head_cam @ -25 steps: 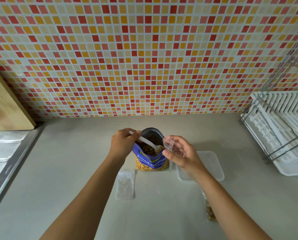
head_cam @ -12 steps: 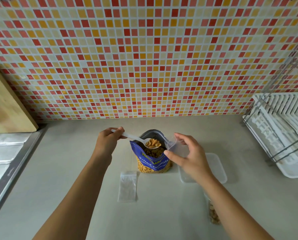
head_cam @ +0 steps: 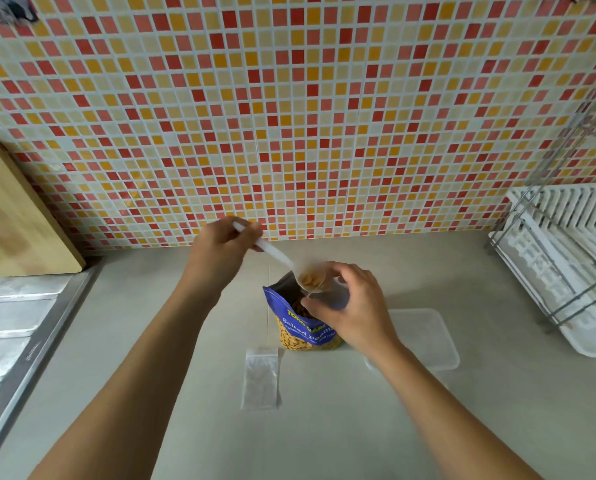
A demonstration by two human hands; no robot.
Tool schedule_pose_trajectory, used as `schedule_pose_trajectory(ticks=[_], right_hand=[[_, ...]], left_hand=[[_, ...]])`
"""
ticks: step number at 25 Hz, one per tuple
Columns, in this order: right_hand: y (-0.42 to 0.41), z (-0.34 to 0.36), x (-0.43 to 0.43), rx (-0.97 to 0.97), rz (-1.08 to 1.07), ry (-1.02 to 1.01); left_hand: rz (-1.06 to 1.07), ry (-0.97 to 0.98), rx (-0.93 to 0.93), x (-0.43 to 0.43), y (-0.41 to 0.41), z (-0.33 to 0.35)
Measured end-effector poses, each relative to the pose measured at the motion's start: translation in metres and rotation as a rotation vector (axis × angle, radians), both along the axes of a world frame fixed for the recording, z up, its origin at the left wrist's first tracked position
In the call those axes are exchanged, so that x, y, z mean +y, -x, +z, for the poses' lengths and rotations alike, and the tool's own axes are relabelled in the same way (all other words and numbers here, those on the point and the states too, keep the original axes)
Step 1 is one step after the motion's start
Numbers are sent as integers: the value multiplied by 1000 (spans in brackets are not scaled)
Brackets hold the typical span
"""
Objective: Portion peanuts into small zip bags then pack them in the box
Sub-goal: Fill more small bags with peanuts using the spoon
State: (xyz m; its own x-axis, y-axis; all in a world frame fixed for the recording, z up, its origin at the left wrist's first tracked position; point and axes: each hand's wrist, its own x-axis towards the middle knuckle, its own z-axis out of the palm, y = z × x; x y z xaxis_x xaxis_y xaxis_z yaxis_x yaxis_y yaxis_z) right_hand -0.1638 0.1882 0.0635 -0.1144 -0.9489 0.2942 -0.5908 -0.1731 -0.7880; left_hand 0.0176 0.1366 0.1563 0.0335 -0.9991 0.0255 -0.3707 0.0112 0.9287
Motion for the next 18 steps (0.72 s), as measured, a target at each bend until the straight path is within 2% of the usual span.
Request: schedule_pose_trajectory(ticks=[4, 6, 9, 10, 12, 16, 18], right_hand=[[-6, 1, 0, -162, -12, -31], [-4, 1, 1, -234, -23, -54], [6, -4, 6, -378, -40, -95], [10, -9, 7, -433, -50, -106], [17, -17, 11, -498, -68, -142], [21, -27, 12, -512, -67, -193], [22, -29, 10, -515, -40, -210]], left_hand=[[-164, 450, -531, 18, 24, 20], [-78, 552, -526, 20, 19, 31], [81, 404, -286, 6, 4, 28], [93, 339, -275, 1, 3, 16], [47, 232, -367, -5, 9, -21], [-84, 87, -748, -1, 31, -87], [-126, -24, -776, -2, 41, -97]])
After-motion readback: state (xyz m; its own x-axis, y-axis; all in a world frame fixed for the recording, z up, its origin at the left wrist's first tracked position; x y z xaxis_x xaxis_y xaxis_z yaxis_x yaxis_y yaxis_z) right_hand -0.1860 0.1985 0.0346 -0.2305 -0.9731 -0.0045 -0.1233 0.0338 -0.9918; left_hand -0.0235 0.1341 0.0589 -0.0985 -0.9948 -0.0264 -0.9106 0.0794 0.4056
